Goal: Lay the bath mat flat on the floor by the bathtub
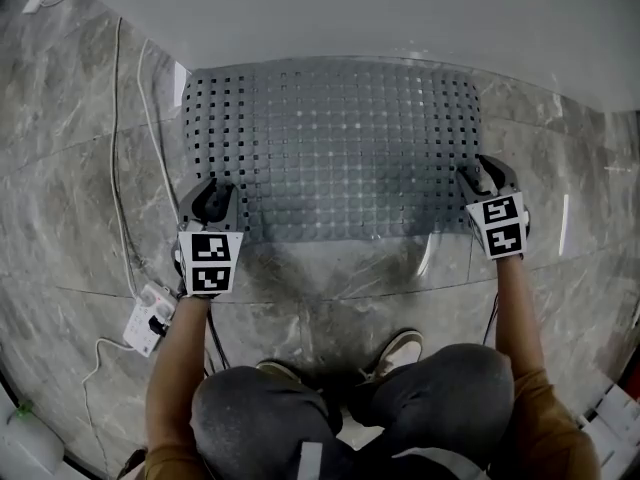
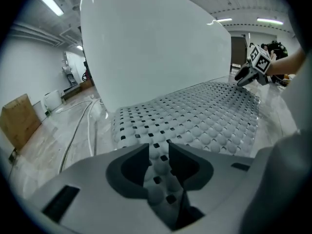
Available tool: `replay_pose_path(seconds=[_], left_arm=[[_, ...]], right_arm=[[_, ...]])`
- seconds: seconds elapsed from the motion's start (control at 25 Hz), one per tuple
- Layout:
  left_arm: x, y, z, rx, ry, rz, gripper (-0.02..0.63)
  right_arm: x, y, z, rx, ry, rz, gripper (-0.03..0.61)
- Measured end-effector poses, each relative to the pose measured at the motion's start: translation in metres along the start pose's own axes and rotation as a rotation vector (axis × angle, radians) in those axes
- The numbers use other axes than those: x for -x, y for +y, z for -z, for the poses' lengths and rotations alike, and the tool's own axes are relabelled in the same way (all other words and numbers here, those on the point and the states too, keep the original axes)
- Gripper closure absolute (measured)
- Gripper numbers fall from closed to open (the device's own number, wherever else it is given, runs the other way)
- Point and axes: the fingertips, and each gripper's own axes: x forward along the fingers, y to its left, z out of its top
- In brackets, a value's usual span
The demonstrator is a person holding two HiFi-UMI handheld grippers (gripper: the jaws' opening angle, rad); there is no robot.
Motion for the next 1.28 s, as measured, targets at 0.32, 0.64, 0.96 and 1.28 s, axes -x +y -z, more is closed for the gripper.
replay_pose_path(seconds=[0.32, 0.64, 0.96, 1.28], left_arm=[[0.015, 0.015, -0.005, 0.211, -0.046, -0.017, 0.499], [0.076, 0.032, -0.023, 0.291, -0.036, -0.169, 0.609], [0.144, 0.008, -0.076, 0.214, -0.014, -0.117, 0.609], [0.179, 0.014, -0.103, 0.278, 0.001, -0.12, 0.609]], right_arm=[[0.016, 0.007, -0.03, -0.052, -0.113, 0.0, 0.452], [0.07, 0.052, -0.07, -0.007, -0.138, -0.077, 0.574], [0.156, 0.053, -0.12, -0.051, -0.188, -0.127, 0.574], [0.204, 0.036, -0.144, -0.053, -0.182, -0.119, 0.574]])
